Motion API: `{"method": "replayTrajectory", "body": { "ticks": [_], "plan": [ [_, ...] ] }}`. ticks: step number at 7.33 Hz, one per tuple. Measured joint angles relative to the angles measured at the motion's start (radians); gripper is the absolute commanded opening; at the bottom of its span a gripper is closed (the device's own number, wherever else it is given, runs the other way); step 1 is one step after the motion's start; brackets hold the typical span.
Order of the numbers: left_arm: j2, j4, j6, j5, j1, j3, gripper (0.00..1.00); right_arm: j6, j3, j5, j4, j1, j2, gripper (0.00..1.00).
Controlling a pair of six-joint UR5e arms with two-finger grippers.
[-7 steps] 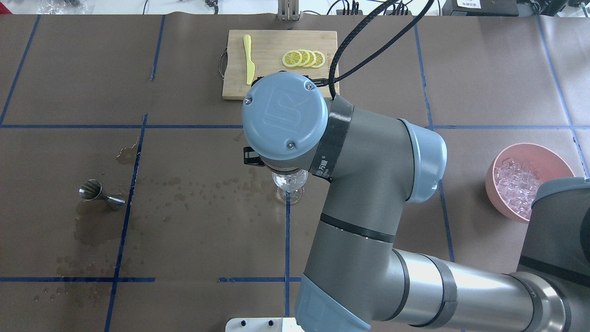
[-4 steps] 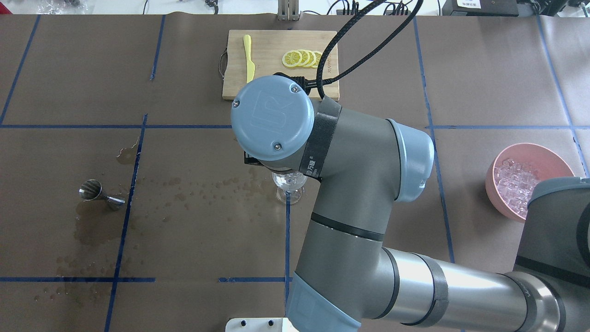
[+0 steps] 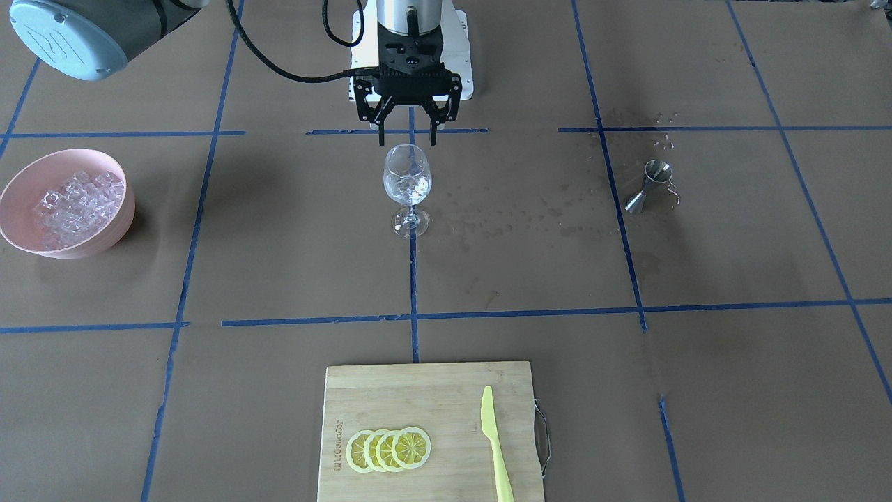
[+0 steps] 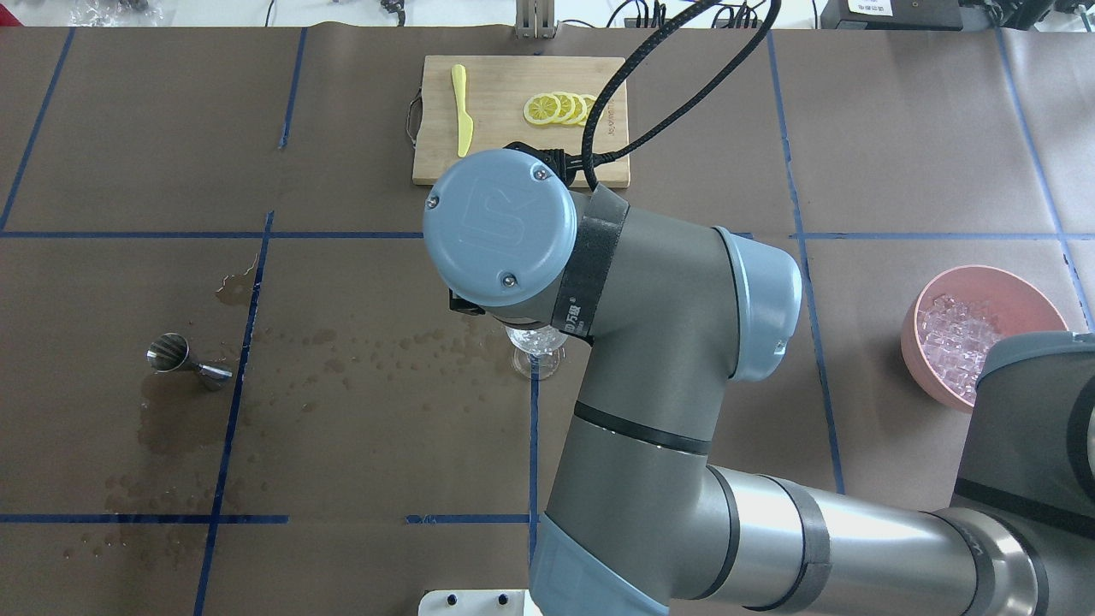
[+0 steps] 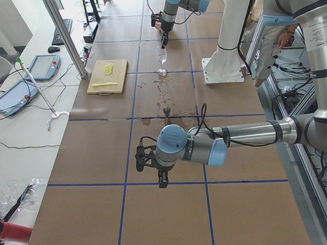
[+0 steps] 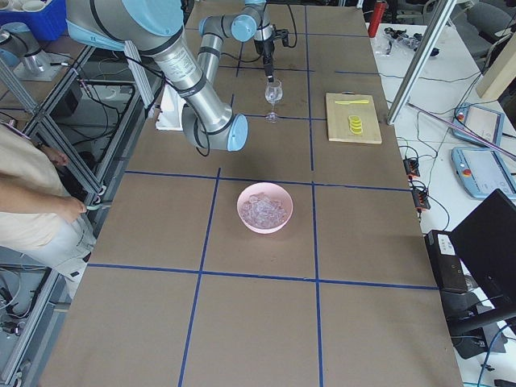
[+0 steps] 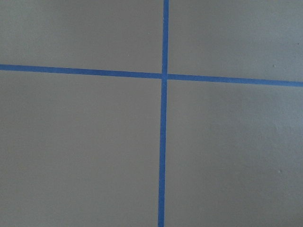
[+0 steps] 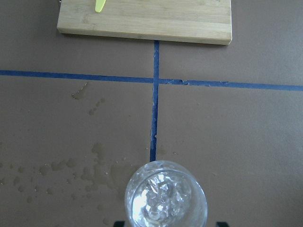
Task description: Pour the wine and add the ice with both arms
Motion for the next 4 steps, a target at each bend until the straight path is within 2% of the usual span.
{"method": "replayTrajectory", "body": {
  "ticks": [2,3,4],
  "plan": [
    [0.0,0.0,0.001,0.001,-0.001,0.003,1.0,-0.02,0.02,0.015,0.0,0.012,-0.02,1.0],
    [0.001,0.0,0.001,0.001,-0.001,0.006,1.0,-0.064,0.049,0.061,0.001,0.056,-0.055,1.0],
    [0.002,0.0,0.001,0.001,-0.002,0.005,1.0,-0.151,0.077,0.149,0.003,0.14,-0.102,1.0]
  ]
}}
